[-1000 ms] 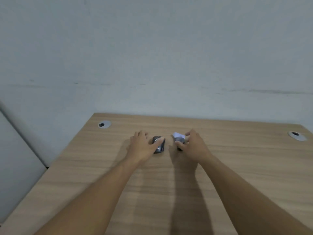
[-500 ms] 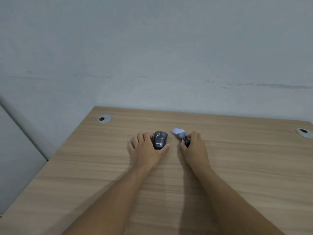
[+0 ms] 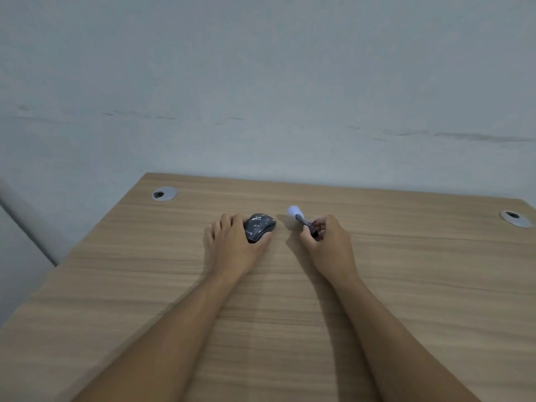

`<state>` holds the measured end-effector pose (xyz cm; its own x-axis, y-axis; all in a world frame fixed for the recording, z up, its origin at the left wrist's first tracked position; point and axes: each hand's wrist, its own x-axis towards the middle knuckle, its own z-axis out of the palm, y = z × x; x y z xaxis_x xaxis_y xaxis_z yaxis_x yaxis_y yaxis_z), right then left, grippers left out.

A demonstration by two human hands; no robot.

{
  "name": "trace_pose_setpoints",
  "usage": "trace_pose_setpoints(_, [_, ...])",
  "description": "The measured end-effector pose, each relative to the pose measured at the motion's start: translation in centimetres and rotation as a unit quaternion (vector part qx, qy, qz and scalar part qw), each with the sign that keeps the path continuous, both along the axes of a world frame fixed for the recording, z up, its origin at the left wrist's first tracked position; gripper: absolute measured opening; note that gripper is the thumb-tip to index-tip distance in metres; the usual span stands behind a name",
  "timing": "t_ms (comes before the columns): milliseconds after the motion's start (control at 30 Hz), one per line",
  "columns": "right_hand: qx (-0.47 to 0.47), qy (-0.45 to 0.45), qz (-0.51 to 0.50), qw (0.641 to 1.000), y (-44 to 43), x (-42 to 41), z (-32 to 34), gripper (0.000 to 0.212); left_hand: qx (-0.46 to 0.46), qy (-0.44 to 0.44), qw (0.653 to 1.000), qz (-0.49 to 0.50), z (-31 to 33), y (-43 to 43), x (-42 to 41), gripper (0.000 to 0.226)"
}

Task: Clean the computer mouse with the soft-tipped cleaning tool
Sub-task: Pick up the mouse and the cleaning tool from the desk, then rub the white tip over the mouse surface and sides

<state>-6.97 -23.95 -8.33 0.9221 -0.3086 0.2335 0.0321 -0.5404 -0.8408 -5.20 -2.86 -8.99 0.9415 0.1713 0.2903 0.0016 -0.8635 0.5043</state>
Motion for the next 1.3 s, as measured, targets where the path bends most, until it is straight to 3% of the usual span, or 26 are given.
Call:
trace_pose_setpoints(333, [0.051, -0.024, 0.032, 0.998, -0.5, -0.4, 0.4, 0.027, -0.070, -0.018, 0.996, -0.054, 0.0, 0.6, -0.3, 0.054])
trace_pose_setpoints(867, [0.075, -0.085, 0.052, 0.992, -1.0, 1.8, 0.1, 0.008, -0.099, -0.013, 0.992, -0.073, -0.1, 0.9, 0.7, 0.051])
trace_pose_setpoints(1133, [-0.005, -0.182, 0.059, 0.982, 0.3, 1.1, 0.5, 0.011, -0.154, -0.050, 0.980, -0.113, -0.1, 1.2, 2.0, 0.046])
trace_pose_setpoints(1300, [-0.063, -0.158, 0.057, 0.984, 1.1, 2.0, -0.4, 0.012, -0.158, -0.063, 0.978, -0.117, -0.2, 1.2, 2.3, 0.050])
